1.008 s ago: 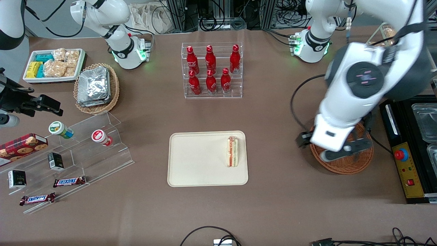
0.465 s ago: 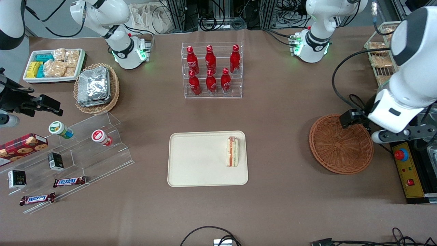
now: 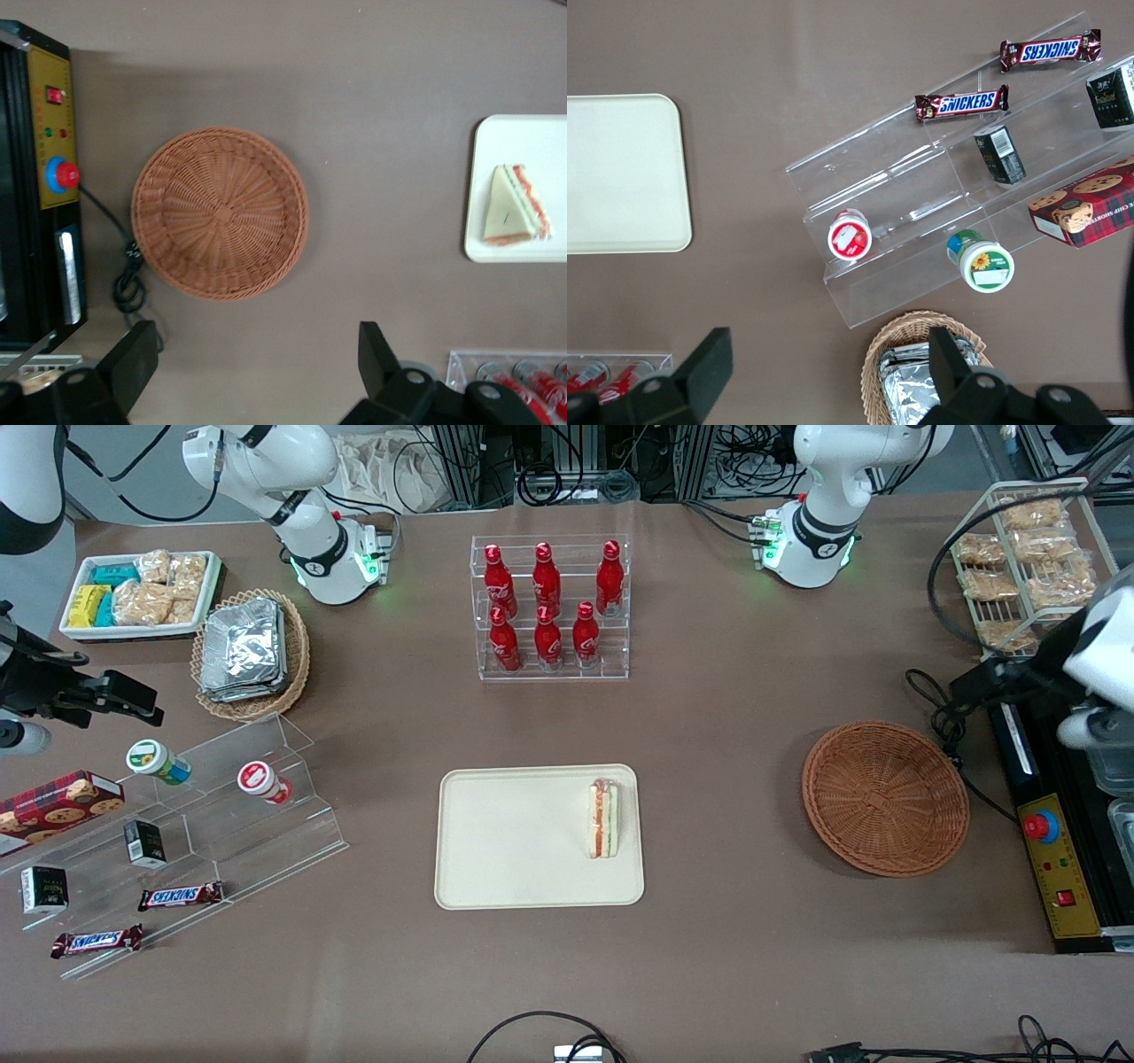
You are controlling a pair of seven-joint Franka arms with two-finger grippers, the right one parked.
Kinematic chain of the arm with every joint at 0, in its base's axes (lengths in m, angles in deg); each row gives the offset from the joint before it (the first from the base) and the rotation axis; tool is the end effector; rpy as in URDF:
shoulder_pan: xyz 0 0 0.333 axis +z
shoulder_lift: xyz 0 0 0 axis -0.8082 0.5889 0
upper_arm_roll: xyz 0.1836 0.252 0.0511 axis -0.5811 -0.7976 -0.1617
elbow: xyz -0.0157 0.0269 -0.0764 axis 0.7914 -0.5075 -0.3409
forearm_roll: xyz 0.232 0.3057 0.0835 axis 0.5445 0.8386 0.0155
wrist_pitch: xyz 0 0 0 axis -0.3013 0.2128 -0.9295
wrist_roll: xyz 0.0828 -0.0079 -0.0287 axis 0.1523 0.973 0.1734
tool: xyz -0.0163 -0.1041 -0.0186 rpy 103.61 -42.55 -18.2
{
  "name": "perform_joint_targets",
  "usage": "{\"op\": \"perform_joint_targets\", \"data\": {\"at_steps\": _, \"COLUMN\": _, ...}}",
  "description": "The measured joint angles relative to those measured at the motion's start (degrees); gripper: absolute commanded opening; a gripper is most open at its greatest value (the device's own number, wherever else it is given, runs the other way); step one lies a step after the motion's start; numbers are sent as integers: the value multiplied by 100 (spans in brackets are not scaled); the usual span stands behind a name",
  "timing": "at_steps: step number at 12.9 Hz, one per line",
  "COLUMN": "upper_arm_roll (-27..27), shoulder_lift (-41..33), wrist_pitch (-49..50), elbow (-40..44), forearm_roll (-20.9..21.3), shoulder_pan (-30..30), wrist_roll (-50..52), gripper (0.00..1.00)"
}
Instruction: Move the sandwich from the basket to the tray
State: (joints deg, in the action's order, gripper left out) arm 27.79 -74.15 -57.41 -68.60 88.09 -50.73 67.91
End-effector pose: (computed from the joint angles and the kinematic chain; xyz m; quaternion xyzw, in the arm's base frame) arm 0.5758 -0.0392 0.6509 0.9999 0.0076 -0.0095 0.0087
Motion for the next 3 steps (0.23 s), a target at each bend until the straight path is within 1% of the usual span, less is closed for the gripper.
{"op": "perform_joint_targets", "data": {"at_steps": 3, "upper_arm_roll": -46, "shoulder_lift": -571, "wrist_pitch": 20, "elbow": -603, "forearm_roll": -8, "shoulder_pan": -2, "wrist_roll": -64, "gripper": 100}}
